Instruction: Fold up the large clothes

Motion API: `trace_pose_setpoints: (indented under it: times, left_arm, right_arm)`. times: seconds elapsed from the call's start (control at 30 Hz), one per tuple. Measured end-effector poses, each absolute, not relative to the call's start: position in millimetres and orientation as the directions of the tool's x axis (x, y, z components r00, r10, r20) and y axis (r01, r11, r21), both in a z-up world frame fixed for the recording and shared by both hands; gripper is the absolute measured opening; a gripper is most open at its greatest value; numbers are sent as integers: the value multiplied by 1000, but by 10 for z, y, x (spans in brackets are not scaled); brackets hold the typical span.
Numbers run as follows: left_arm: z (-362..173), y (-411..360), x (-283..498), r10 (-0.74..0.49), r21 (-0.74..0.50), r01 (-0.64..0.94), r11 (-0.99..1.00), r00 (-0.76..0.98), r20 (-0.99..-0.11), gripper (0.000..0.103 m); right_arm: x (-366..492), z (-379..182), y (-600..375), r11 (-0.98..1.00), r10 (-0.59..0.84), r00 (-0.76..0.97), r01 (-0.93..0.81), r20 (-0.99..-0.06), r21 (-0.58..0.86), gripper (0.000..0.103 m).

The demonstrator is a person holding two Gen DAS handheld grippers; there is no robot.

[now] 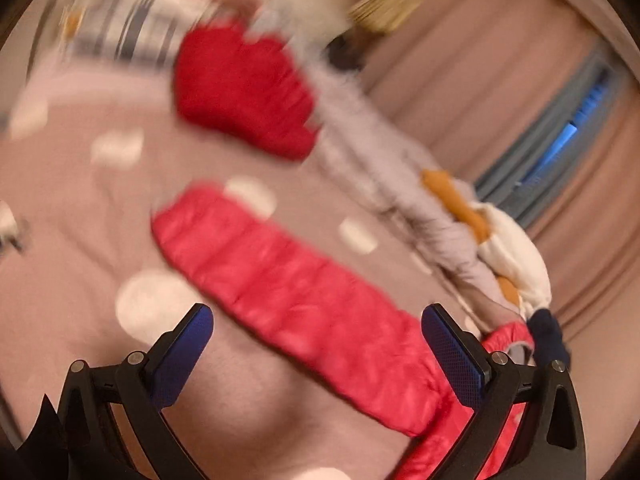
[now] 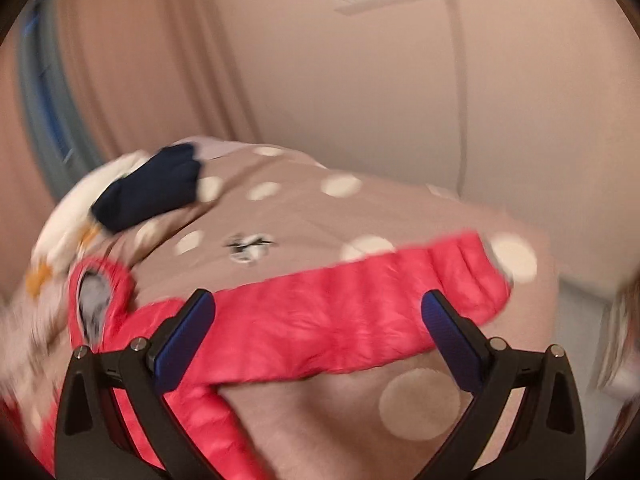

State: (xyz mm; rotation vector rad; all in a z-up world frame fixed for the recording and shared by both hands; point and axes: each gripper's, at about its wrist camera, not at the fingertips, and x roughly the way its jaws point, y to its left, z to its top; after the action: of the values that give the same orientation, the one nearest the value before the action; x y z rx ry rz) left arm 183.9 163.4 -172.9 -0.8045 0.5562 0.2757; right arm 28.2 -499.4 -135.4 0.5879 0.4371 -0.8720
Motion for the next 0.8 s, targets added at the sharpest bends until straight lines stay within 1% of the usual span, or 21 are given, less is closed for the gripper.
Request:
trace_pose_setpoints:
  times: [0.07, 0.13, 0.2, 0.23, 0.3, 0.37, 0.4, 0.47, 0.53, 0.57, 0.6, 0.63, 0.67, 0.7, 0.73, 0.77, 0.8]
  left_arm:
    - [-1909, 1832, 1918, 28, -617, -494, 613, 793, -608, 102]
    - [-2027, 1950, 1918, 2, -658, -477, 582, 810, -586, 102]
    - [-2130, 2089, 2001, -42, -679, -511, 527, 782, -622, 100]
    - [-2180, 2144, 2019, -85, -717, -483, 502, 798, -597, 99]
    - [-2286, 2205, 2027, -165, -799, -388, 460, 846, -507, 99]
    - [-2352, 2192, 2118, -243, -830, -353, 433, 840, -484, 99]
    - [-2347, 2160, 2158, -280, -842, -319, 434, 841, -463, 99]
    - [-2356, 2068, 2212, -354, -877, -217, 429, 853, -384, 99]
    - [-2356, 2007, 2263, -352, -875, -216, 433, 853, -385, 97]
    - [-2348, 1995, 2285, -348, -875, -216, 433, 855, -384, 85]
    - [-2387, 1990, 2311, -359, -879, -208, 430, 854, -377, 69]
    - [-2462, 1985, 2340, -364, -874, -230, 428, 841, -400, 59]
    - [-2563, 2016, 2346, -340, -852, -285, 439, 825, -452, 30]
    - [-2623, 2020, 2353, -290, -805, -371, 463, 795, -533, 18]
    - [-2653, 2054, 2391, -288, -808, -365, 461, 800, -526, 18]
    - [-2627, 2050, 2402, -281, -807, -361, 468, 805, -523, 18]
    - [-2590, 2031, 2402, -268, -793, -370, 483, 800, -537, 18]
  right_arm:
    - [162, -1562, -5229, 422, -547, 561, 826, -621, 374, 103]
    - [61, -1722, -5371, 355, -503, 569, 822, -650, 446, 103]
    - [-31, -1850, -5477, 289, -468, 576, 817, -670, 500, 103]
    - [-68, -1926, -5536, 255, -445, 583, 810, -680, 528, 103]
    - [-104, -2011, -5552, 221, -407, 619, 780, -672, 585, 103]
    - [-134, -2095, -5550, 190, -383, 661, 740, -645, 646, 103]
    - [-145, -2122, -5548, 185, -378, 679, 722, -630, 667, 103]
    - [-139, -2207, -5540, 177, -354, 747, 644, -562, 744, 103]
    - [-79, -2286, -5527, 163, -314, 792, 589, -524, 792, 103]
    - [-60, -2297, -5496, 166, -318, 805, 567, -500, 807, 103]
    - [-59, -2307, -5498, 170, -322, 813, 554, -486, 815, 103]
    - [-51, -2310, -5479, 176, -318, 830, 526, -458, 832, 103]
    - [-77, -2332, -5483, 175, -304, 853, 487, -423, 856, 103]
    - [-56, -2366, -5496, 166, -286, 879, 438, -382, 884, 103]
    - [-41, -2389, -5469, 152, -267, 900, 392, -344, 907, 103]
    - [-22, -2405, -5454, 142, -254, 909, 374, -331, 916, 102]
    - [-6, -2416, -5425, 135, -242, 910, 376, -338, 917, 101]
